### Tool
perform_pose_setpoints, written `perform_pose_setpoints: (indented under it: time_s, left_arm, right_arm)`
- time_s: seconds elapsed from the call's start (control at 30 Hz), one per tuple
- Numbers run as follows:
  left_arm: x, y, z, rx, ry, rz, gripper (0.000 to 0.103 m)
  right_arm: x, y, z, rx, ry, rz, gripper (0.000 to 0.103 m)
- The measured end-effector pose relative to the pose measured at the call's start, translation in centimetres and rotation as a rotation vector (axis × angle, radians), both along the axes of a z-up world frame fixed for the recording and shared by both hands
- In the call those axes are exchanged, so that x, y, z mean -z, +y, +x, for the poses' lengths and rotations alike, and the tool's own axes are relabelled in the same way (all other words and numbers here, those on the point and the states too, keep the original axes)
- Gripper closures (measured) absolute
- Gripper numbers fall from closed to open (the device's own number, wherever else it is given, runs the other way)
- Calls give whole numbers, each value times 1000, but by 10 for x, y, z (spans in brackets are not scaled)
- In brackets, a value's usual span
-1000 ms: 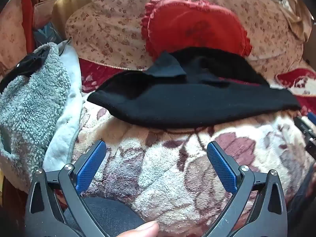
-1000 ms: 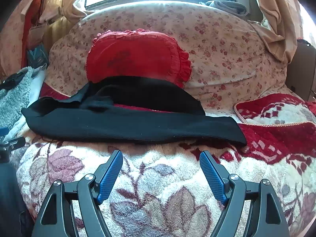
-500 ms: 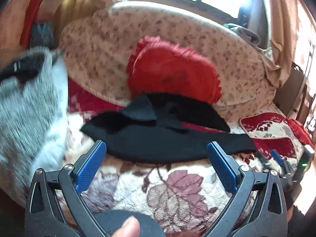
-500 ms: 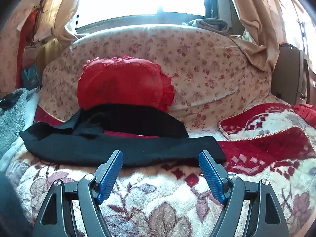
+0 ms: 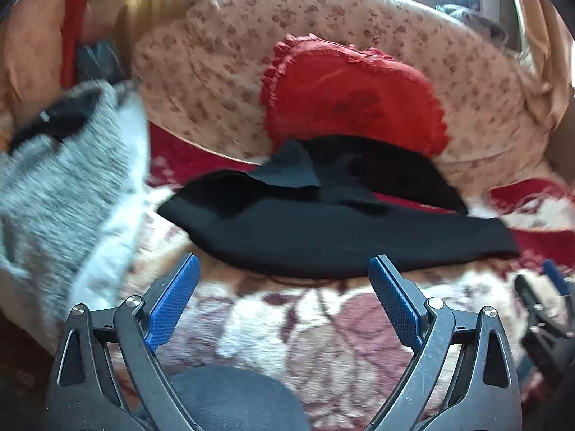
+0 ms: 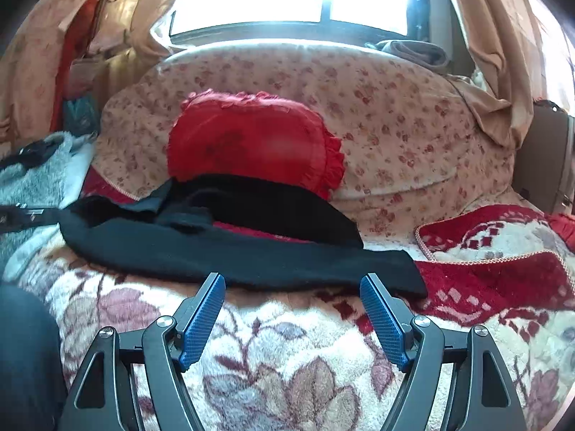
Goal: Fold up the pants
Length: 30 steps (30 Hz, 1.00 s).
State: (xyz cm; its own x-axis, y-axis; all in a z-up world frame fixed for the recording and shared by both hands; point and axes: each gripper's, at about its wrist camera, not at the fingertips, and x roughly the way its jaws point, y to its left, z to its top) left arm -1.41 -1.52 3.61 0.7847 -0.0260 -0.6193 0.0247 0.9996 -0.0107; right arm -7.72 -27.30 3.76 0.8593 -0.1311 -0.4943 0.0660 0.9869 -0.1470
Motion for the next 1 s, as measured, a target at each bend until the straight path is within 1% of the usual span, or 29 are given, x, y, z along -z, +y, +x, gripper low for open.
perform_pose_setpoints:
  time_s: [0.1, 0.17, 0.23, 0.3, 0.5, 0.67, 0.83, 1.0]
  left_arm:
    - [0, 1, -8, -14, -36, 79, 8]
    - [1, 6, -8, -18, -44, 87, 8]
    - [3, 10, -6, -18, -31, 87, 8]
    - [6, 14, -4, -10, -17, 86, 8]
    - [6, 16, -4, 0, -11, 59, 8]
    - [5, 17, -3, -9, -4, 39, 8]
    - [6, 17, -3, -7, -4, 42, 8]
    - [6, 17, -3, -11, 2, 37, 8]
  right_arm:
    - [3, -1, 1, -7, 20, 23, 27]
    - [5, 2, 3, -11, 28, 25, 27]
    - [9, 5, 6, -28, 48, 26, 27]
    - [12, 7, 8, -20, 56, 12, 27]
    - [20, 8, 13, 3, 80, 0, 27]
    - [24, 10, 16, -12, 88, 3, 27]
    - [25, 13, 15, -32, 77, 10, 27]
    - [24, 11, 13, -20, 73, 20, 27]
